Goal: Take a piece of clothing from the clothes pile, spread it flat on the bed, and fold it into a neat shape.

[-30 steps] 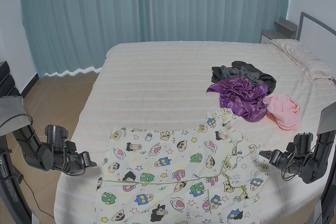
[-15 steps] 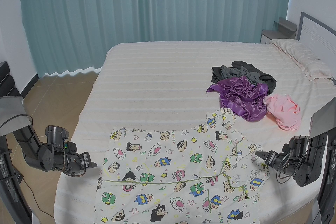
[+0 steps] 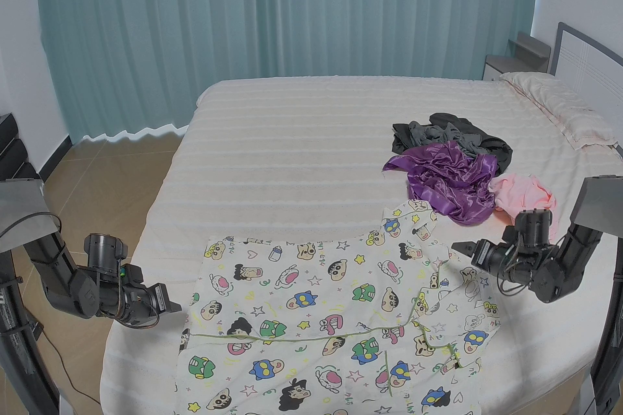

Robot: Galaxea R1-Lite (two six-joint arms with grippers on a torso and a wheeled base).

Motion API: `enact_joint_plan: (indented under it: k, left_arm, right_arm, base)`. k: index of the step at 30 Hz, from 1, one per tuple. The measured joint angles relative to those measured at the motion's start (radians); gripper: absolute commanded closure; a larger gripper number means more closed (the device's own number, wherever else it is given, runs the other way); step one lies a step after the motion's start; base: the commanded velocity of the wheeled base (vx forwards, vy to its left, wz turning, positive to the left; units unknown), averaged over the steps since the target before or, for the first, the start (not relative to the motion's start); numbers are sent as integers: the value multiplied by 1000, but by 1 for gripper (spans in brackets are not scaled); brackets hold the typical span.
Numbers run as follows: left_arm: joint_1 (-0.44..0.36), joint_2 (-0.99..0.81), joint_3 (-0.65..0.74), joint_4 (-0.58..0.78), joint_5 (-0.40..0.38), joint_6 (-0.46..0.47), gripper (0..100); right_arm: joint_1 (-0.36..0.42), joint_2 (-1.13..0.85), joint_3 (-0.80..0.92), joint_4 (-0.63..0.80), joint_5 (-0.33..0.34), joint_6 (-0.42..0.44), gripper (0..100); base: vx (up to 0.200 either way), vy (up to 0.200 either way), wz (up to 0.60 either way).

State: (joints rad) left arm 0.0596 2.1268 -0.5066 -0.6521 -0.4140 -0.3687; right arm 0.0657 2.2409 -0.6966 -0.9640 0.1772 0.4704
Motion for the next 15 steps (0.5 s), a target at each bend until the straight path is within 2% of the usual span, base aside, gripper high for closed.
enact_joint_plan:
  k: [5,9,15]
  left_arm:
    - [1,5,0,0,-1,0,100]
    - [1,8,2,-1,-1,1,100]
    - [0,10,5,-1,-15,2,100]
  right_arm:
    - [11,22,-118,98,43,-151,0]
    - [20,59,-190,164,64,-240,0]
    - [23,117,-277,208,77,-284,0]
  base:
    - [0,0,0]
    - [0,0,0]
    - [0,0,0]
